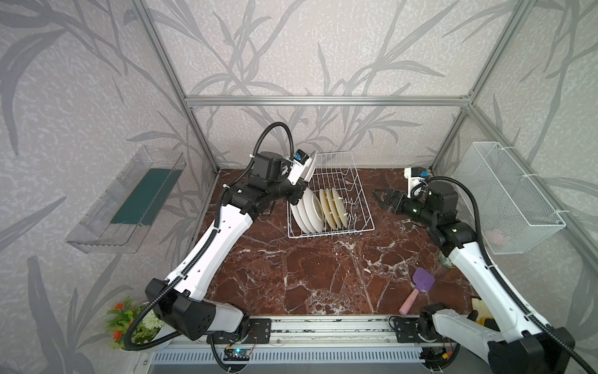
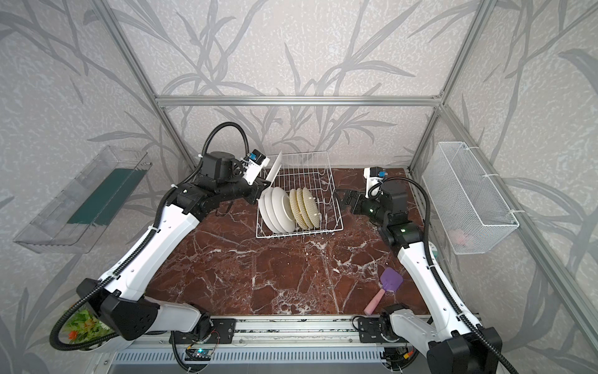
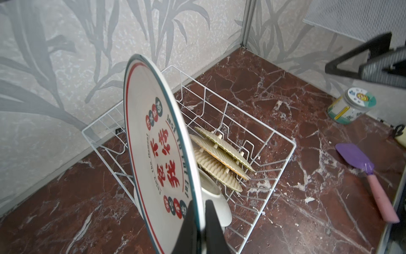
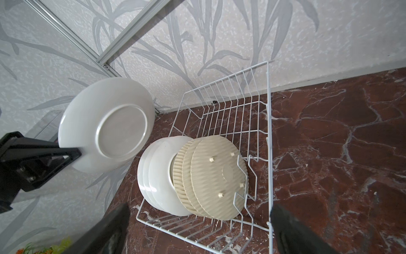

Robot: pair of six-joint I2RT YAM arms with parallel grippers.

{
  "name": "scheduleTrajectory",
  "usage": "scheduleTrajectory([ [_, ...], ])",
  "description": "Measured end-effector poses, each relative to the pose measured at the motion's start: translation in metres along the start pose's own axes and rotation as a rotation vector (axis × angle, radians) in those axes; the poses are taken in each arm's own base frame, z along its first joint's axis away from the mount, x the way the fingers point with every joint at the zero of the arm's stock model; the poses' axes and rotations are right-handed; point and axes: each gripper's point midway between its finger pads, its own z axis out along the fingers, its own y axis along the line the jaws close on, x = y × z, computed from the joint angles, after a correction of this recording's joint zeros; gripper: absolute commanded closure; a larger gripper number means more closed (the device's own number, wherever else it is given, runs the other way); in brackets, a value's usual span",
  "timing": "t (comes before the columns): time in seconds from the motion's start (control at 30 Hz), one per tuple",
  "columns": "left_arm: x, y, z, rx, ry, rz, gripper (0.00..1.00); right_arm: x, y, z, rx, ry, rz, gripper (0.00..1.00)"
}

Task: Unload the plates from the dish rack
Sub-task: Place a plate at the top-left of the table.

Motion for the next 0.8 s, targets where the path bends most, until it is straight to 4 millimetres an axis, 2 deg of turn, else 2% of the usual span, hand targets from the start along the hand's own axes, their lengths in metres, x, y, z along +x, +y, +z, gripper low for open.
scheduleTrajectory([
  [0.23, 0.006, -0.03, 0.001, 0.039, -0.047, 0.216, 1.0, -0.007, 0.021, 0.016, -0.035, 0.032, 0.072, 0.0],
  [0.37, 0.001, -0.046, 0.002, 0.049, -0.073, 0.346, 1.0, -0.007, 0.028, 0.027, -0.043, 0.056, 0.109, 0.0],
  [0.57, -0.001, -0.067, 0.008, 0.046, -0.077, 0.53, 1.0, -0.005, 0.027, 0.043, -0.029, 0.082, 0.165, 0.0],
  [0.8, 0.012, -0.075, 0.023, 0.022, -0.022, 0.662, 1.0, -0.014, 0.026, 0.048, -0.012, 0.065, 0.19, 0.0],
])
